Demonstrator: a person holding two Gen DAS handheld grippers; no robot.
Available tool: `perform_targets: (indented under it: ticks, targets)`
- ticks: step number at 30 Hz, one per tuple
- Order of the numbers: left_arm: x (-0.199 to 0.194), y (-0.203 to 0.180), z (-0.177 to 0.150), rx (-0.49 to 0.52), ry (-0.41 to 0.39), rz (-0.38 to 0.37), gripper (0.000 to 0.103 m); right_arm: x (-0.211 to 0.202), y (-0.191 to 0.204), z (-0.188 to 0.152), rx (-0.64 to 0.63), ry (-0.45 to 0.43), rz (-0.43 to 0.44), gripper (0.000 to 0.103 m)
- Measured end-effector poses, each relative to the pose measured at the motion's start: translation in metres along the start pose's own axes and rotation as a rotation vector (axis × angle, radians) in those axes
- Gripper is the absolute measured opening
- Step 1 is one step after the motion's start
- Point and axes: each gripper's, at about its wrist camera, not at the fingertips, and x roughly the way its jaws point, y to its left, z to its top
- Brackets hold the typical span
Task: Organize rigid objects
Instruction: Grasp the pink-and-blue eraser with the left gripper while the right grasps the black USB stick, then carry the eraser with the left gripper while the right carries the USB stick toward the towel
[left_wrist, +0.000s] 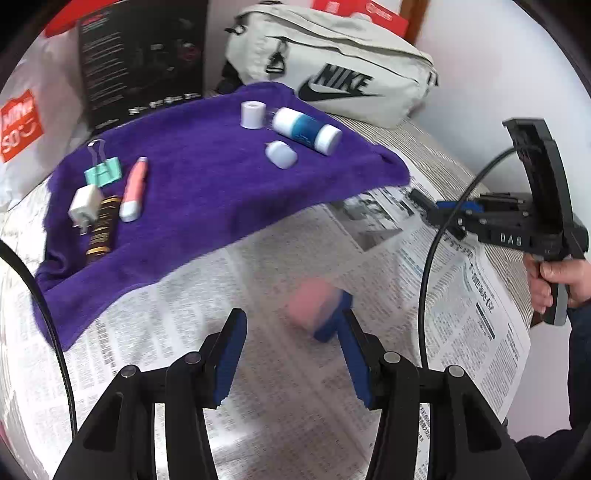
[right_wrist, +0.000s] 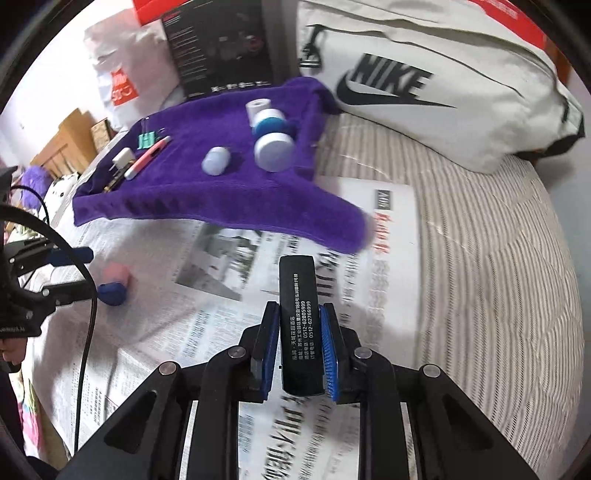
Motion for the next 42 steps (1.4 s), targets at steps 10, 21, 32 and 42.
perform_targets:
  ticks: [10, 21, 32, 42]
  targets:
    - [0.022, -0.018, 0.001, 0.098, 0.028, 0.005, 0.049, 0.008, 0.002, -0.006, 0.01, 0.005, 0.023, 0.022]
    - [0.03, -0.031, 0.011, 0.225, 0.026, 0.033, 0.039, 0.011, 0.007, -0.009, -0.001, -0.015, 0.032, 0.023]
    - [0.022, -0.017, 0.008, 0.153, 0.019, 0.039, 0.039, 0.012, 0.01, -0.004, -0.007, -0.002, 0.017, 0.022]
    - [-0.005, 0.012, 0.006, 0.027, -0.025, 0.069, 0.039, 0.003, 0.03, 0.014, -0.056, -0.028, 0.062, 0.022]
